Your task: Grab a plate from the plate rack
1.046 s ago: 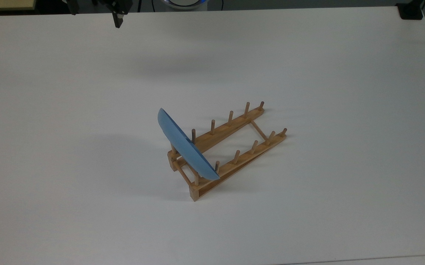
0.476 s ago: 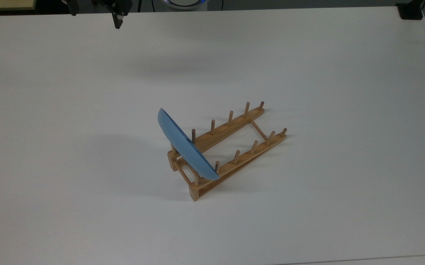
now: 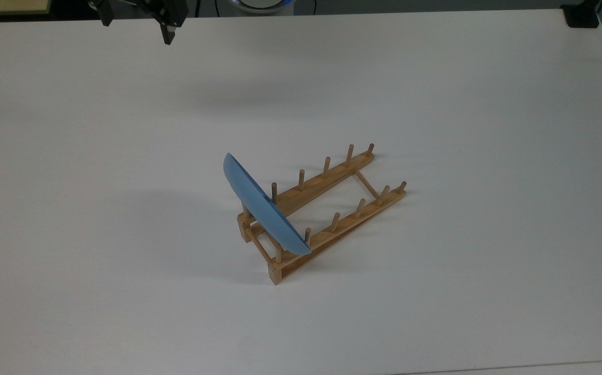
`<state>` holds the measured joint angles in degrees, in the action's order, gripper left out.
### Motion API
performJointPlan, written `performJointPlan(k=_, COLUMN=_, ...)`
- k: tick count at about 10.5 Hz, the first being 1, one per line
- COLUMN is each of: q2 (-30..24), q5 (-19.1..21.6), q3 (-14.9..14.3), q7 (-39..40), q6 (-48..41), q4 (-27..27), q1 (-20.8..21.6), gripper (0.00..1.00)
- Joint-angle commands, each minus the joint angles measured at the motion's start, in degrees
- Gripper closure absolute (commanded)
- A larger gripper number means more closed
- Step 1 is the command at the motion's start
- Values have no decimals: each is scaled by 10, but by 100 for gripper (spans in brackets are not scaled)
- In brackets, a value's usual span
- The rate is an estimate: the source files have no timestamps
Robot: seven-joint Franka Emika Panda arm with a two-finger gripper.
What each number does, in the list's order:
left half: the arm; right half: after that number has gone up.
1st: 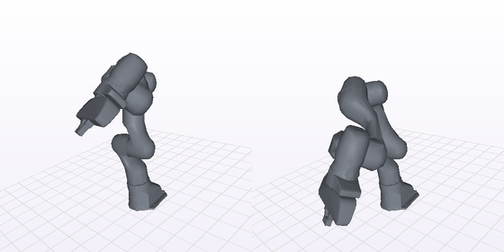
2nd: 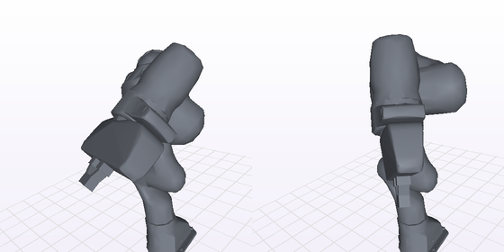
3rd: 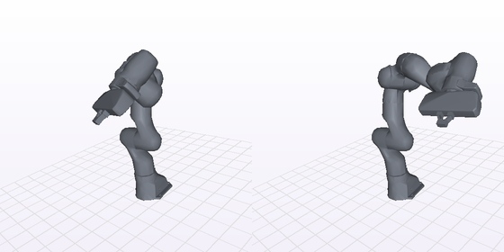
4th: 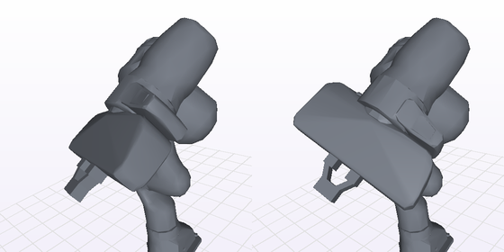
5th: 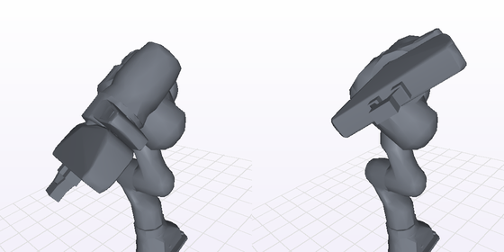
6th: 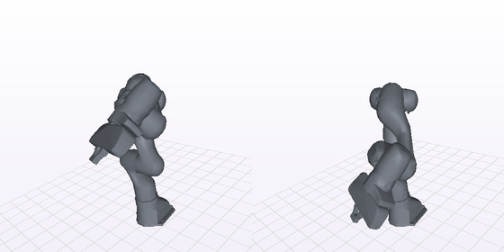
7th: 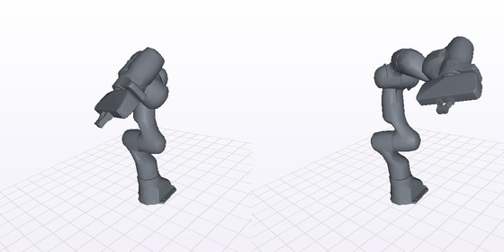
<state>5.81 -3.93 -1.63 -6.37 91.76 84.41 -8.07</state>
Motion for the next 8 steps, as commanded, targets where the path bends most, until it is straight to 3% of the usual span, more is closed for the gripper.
performJointPlan(k=1, q2=-4, q5=-9, q3=-3, q7=11, q6=-4, q4=13, q1=6, gripper=0)
performJointPlan(k=8, q2=-5, q5=-6, q3=3, q7=12, q6=-16, q4=29, q1=10, gripper=0)
